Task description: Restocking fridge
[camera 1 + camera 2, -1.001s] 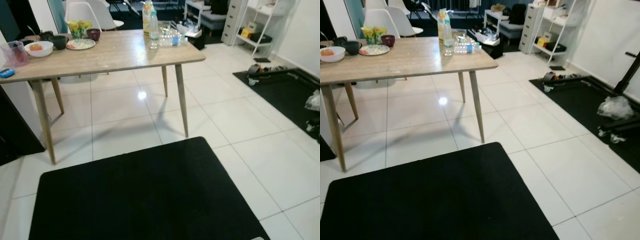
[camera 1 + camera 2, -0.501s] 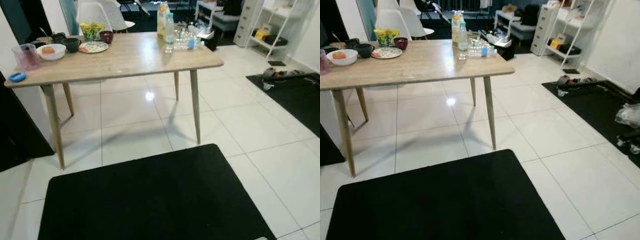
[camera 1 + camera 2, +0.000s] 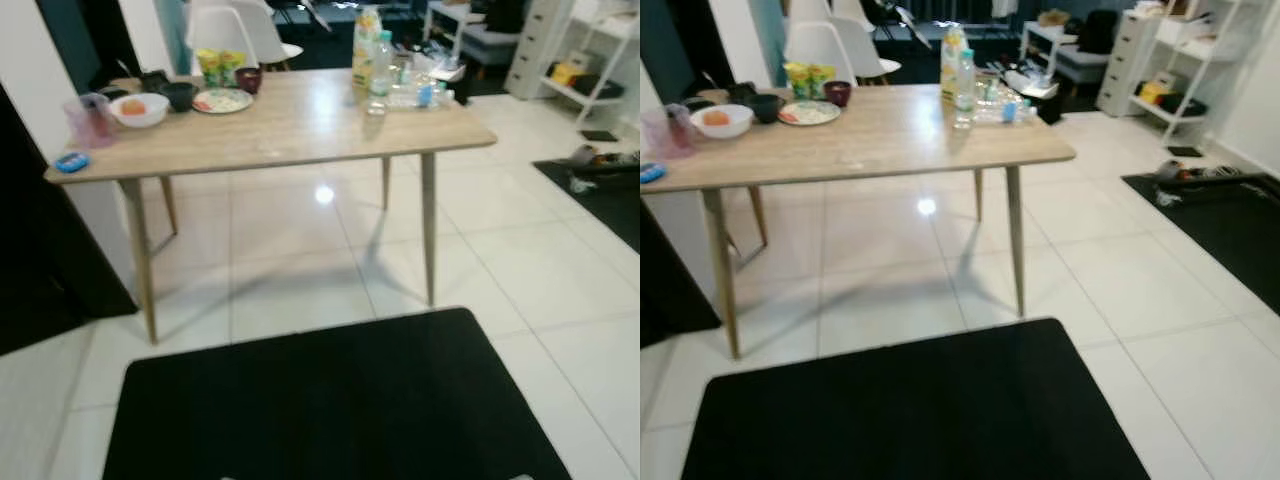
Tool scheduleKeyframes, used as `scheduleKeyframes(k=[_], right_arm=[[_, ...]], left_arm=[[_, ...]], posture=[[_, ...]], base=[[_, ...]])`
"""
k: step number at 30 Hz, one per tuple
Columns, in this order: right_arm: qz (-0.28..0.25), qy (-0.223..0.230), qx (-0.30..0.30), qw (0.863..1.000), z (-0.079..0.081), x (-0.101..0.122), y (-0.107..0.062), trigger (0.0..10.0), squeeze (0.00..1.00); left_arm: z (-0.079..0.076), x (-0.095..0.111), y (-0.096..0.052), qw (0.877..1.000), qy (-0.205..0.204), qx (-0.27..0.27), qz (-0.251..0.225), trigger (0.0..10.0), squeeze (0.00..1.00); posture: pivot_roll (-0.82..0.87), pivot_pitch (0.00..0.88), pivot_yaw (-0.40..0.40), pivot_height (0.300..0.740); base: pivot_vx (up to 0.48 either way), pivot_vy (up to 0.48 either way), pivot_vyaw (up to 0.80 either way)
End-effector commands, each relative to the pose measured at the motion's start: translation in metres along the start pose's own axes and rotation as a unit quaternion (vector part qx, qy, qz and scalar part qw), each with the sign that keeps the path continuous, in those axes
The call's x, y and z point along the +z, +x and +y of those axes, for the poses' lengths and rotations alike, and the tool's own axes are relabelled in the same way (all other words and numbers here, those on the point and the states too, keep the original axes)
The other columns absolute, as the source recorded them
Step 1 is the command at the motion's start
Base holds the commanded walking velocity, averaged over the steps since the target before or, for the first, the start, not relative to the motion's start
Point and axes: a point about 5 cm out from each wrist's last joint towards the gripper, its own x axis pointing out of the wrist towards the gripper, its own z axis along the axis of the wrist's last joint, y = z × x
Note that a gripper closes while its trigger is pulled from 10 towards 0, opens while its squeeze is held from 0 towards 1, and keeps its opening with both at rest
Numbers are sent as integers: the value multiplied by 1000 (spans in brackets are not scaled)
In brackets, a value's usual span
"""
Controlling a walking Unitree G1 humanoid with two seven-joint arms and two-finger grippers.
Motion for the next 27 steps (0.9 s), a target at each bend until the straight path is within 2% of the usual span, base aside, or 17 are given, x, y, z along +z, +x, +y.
scheduleKeyframes(k=[1,14,27], right_arm=[[8,8,-3,1000,-1,-6,-1,10000,0],[7,10,-1,1000,1,-6,0,10000,0],[8,10,-1,1000,1,-6,0,10000,0]], left_arm=[[-5,32,2,998,-5,-7,-66,10000,0],[-1,31,1,998,-7,-4,-67,10000,0],[-4,35,2,997,-8,-9,-71,10000,0]], posture=[[-1,0,-35,740],[2,0,-31,740],[0,0,-33,740]], base=[[0,0,0],[61,0,0],[61,0,0]])
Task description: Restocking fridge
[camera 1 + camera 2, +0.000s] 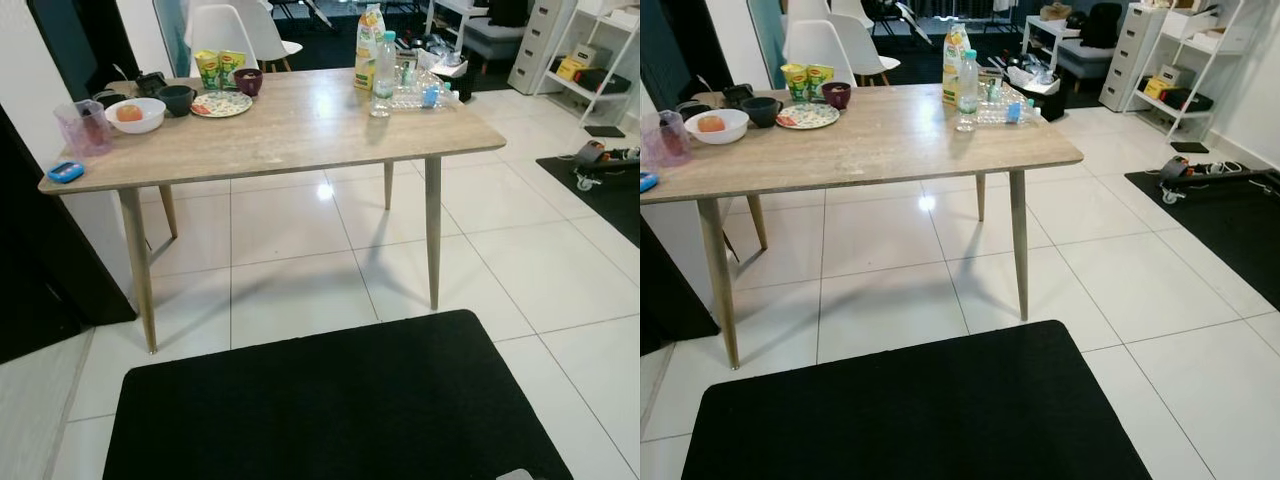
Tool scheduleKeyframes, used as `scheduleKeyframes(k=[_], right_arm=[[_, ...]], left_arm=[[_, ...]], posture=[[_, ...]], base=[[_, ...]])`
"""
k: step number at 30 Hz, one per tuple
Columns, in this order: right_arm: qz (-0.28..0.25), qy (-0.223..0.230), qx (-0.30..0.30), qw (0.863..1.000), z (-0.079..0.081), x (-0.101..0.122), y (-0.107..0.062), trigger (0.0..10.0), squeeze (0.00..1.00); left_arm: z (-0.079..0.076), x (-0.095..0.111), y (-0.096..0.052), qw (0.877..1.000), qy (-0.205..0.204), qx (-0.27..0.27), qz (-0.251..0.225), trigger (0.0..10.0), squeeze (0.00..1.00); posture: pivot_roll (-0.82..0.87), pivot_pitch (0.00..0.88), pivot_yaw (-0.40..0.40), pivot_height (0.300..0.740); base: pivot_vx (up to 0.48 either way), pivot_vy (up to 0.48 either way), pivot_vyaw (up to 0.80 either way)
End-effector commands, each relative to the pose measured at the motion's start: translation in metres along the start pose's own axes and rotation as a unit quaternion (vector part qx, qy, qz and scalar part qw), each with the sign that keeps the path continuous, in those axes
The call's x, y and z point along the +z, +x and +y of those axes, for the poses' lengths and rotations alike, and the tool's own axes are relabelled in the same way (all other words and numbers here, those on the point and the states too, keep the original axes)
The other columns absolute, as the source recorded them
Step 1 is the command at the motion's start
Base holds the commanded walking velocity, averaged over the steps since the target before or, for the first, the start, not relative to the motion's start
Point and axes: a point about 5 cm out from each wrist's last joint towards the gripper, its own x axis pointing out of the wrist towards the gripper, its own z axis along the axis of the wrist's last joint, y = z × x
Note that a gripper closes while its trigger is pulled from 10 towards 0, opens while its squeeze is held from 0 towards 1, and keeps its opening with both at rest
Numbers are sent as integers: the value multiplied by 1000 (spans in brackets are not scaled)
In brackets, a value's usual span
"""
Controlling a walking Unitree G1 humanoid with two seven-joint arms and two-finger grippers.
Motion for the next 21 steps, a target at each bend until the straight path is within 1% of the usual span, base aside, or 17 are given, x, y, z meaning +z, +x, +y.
scheduleKeyframes(k=[1,10,21], right_arm=[[6,8,-3,1000,-1,-4,-1,10000,0],[8,6,-3,1000,-2,-6,-1,10000,0],[12,5,-5,1000,-3,-8,-1,10000,0]], left_arm=[[-4,42,2,997,-5,-9,-78,10000,0],[-5,39,2,997,-2,-12,-75,10000,0],[-6,37,2,997,1,-13,-72,10000,0]], posture=[[-1,0,-35,740],[-1,0,-36,740],[-4,0,-37,740]], base=[[0,0,0],[27,0,0],[243,0,0]])
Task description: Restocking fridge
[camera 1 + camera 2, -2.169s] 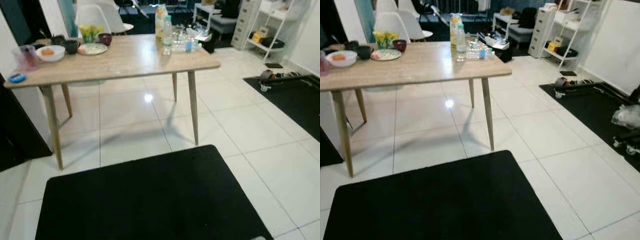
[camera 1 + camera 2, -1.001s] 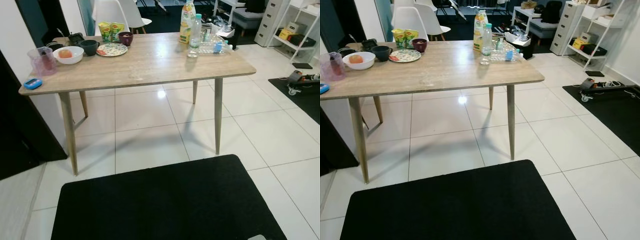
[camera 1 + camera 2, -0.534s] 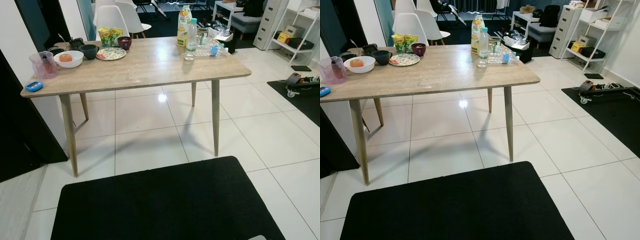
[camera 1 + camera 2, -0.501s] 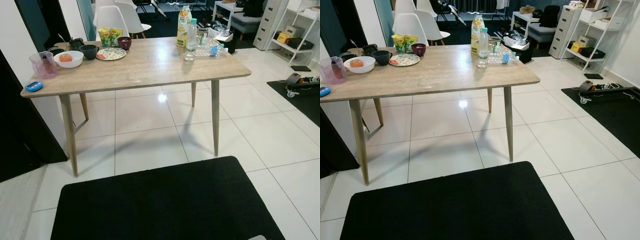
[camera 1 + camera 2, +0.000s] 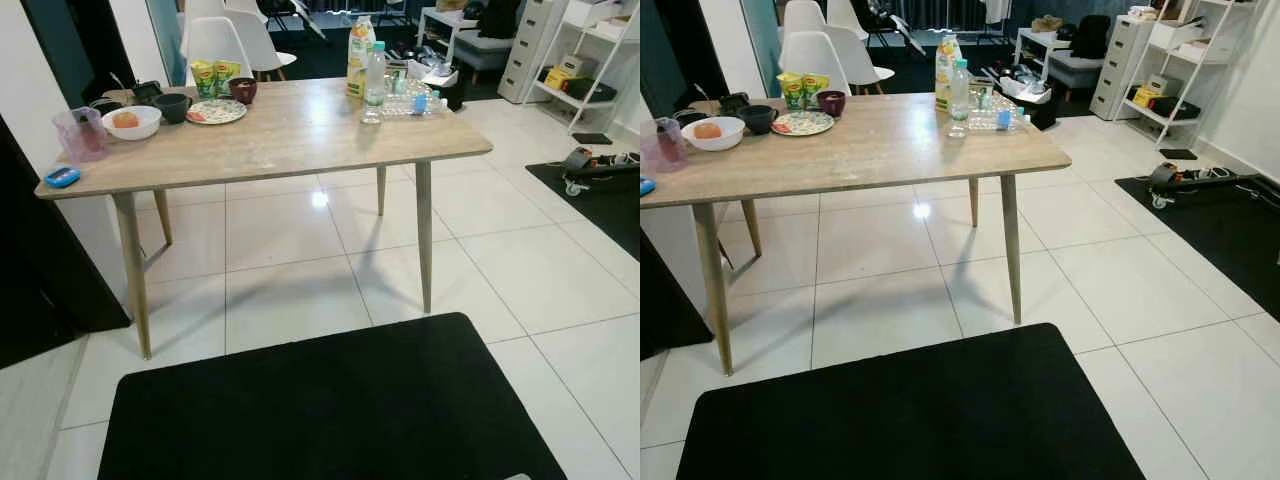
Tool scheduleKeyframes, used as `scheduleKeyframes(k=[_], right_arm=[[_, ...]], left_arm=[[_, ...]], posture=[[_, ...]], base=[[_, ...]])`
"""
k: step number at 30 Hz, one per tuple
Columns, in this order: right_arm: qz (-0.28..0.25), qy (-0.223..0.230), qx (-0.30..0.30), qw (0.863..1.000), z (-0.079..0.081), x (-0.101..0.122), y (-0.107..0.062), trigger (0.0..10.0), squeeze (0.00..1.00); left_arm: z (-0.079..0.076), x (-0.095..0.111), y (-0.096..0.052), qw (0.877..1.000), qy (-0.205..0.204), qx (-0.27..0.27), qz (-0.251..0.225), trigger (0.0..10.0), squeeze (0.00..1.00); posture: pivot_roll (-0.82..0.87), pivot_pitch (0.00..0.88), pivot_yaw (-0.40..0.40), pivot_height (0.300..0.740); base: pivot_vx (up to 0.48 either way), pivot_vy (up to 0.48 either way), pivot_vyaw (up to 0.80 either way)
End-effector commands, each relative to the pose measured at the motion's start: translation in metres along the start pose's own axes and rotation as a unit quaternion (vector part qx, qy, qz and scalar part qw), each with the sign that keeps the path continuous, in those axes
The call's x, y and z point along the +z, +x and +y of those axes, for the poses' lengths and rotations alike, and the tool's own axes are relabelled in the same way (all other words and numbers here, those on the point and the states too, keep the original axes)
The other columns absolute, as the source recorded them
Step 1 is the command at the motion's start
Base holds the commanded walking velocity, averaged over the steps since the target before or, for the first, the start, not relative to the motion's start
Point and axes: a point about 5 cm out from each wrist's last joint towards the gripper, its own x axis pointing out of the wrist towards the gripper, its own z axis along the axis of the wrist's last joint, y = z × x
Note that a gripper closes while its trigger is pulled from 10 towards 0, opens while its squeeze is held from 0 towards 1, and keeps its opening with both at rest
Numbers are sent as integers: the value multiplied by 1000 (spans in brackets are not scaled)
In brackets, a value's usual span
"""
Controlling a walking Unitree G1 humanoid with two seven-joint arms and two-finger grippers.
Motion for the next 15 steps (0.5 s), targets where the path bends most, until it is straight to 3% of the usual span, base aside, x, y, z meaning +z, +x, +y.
scheduleKeyframes(k=[1,15], right_arm=[[3,5,-5,1000,-3,-2,-1,10000,0],[3,5,-5,1000,-3,-2,-1,10000,0]], left_arm=[[-5,38,2,997,1,-14,-73,10000,0],[-6,40,2,997,1,-16,-75,10000,0]], posture=[[-4,0,-37,740],[-5,0,-38,740]], base=[[247,0,0],[258,0,0]])
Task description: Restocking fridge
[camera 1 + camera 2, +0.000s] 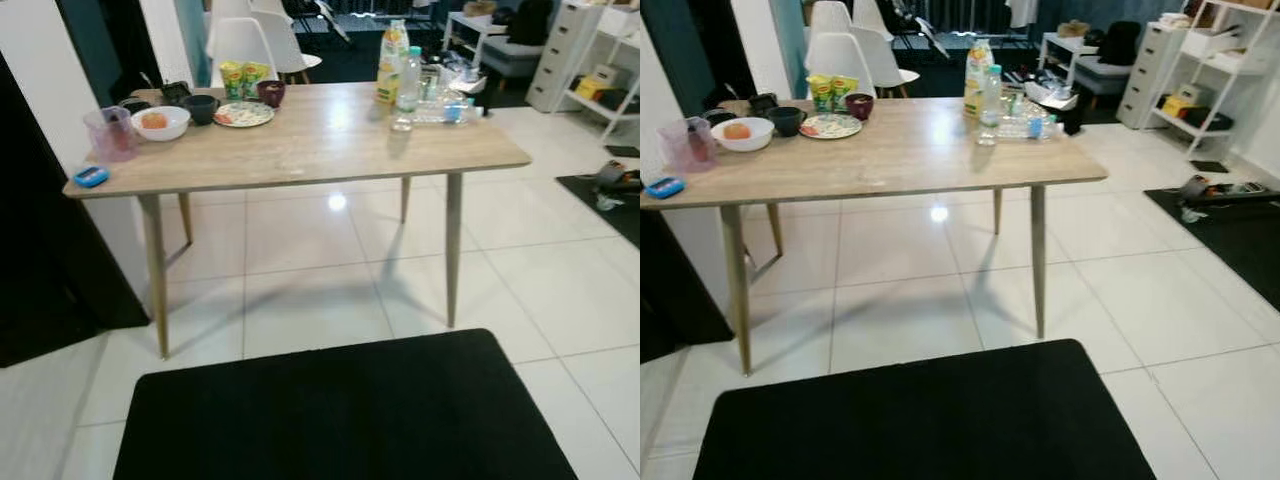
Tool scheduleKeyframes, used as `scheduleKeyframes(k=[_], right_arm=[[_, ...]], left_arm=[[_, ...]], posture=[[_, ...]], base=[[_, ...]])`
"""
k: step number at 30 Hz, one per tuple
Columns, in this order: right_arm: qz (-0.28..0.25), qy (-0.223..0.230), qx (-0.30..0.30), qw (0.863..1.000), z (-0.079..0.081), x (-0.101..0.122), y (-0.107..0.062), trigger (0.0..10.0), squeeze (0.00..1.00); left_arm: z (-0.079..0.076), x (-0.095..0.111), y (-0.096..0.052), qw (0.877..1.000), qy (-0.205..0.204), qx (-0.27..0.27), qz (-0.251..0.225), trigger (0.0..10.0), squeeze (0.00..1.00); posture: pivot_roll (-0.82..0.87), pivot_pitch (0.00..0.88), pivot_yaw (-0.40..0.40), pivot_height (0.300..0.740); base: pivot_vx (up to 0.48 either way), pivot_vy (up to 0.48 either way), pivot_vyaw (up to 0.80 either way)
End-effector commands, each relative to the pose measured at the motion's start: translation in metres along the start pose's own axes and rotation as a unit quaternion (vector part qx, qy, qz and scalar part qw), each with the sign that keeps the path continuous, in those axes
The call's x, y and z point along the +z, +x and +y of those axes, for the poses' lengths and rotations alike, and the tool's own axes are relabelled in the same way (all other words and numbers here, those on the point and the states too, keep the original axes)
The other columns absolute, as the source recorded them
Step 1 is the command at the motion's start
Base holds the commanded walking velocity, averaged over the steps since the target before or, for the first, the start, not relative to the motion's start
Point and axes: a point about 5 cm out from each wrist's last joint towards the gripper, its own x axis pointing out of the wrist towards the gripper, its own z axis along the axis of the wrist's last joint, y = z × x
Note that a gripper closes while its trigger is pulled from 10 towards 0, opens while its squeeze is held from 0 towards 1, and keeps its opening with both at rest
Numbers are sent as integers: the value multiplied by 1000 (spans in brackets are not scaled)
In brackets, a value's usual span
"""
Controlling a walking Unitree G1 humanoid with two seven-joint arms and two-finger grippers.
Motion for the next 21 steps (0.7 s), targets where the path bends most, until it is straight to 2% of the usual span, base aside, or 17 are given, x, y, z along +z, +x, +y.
scheduleKeyframes(k=[1,10,21], right_arm=[[-4,5,-3,1000,-2,2,0,10000,0],[-4,5,-3,1000,-2,2,0,10000,0],[-5,5,-3,1000,-2,3,0,10000,0]], left_arm=[[-6,37,2,998,-1,-9,-69,10000,0],[-11,34,3,998,-3,-12,-67,10000,0],[-8,33,2,998,-5,-10,-66,10000,0]], posture=[[-5,0,-38,740],[-4,0,-40,740],[-5,0,-38,740]], base=[[251,0,0],[273,0,0],[297,0,0]])
